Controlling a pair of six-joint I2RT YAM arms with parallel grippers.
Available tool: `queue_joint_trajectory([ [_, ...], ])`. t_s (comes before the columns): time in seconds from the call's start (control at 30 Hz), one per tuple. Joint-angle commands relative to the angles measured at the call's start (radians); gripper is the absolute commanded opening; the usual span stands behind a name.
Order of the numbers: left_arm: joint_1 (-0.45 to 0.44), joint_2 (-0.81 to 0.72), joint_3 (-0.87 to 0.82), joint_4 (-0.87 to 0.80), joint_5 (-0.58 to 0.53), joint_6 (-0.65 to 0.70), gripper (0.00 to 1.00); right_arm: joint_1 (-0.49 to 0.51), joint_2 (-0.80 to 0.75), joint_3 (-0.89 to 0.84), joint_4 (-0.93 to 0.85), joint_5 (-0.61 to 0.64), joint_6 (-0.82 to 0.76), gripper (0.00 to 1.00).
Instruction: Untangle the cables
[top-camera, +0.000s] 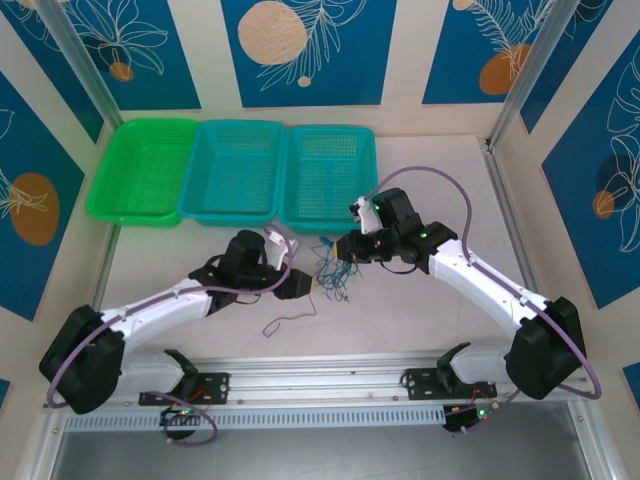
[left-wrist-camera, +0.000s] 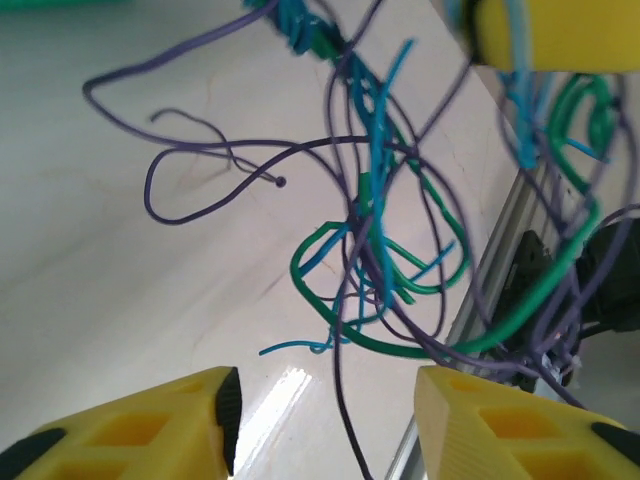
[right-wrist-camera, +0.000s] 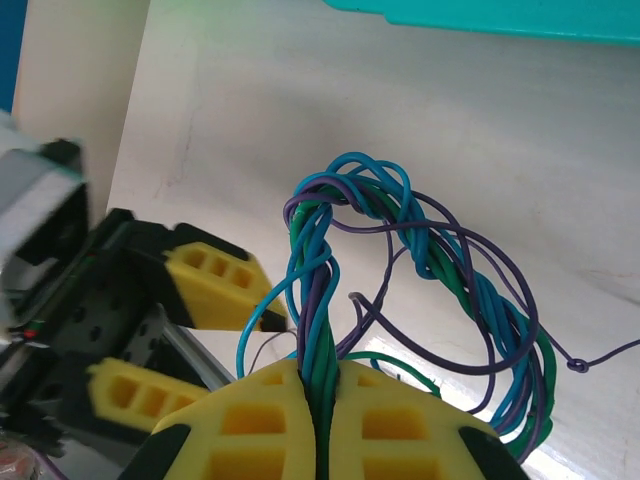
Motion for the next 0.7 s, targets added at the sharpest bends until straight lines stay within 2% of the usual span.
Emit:
queue_joint_trajectory([
  [0.0, 0.001, 0.034, -0.027, 0.142, 0.067, -0.083, 0.38, 0.015, -0.028, 0.021, -0.005, -0.035, 0.002, 0.0],
  [0.1, -0.006, 0.056, -0.041, 0.203, 0.064, -0.113, 0.22, 0.019, -0.02, 0.018, 0.002, -0.031, 0.002, 0.0],
  [0.23, -0.006, 0.064, -0.033, 0.196, 0.053, -0.106, 0.0, 0.019, -0.008, 0.009, 0.009, -0.022, 0.01, 0.0],
  [0.37, -0.006, 0.025, -0.032, 0.127, -0.007, -0.07, 0.0, 0.014, -0.009, -0.02, 0.021, 0.035, 0.011, 0.06],
  [0.43, -0.001, -0.035, -0.032, 0.052, -0.106, -0.043, 0.0, 0.013, -0.009, -0.044, 0.0, 0.146, 0.01, 0.09],
  [0.57, 0.026, -0.208, -0.03, -0.096, -0.288, -0.014, 0.0, 0.004, 0.0, -0.087, -0.111, 0.432, 0.063, 0.09],
  [0.67, 0.042, -0.299, 0.005, -0.257, -0.441, -0.009, 0.0, -0.008, -0.018, -0.136, -0.138, 0.544, 0.11, 0.09],
])
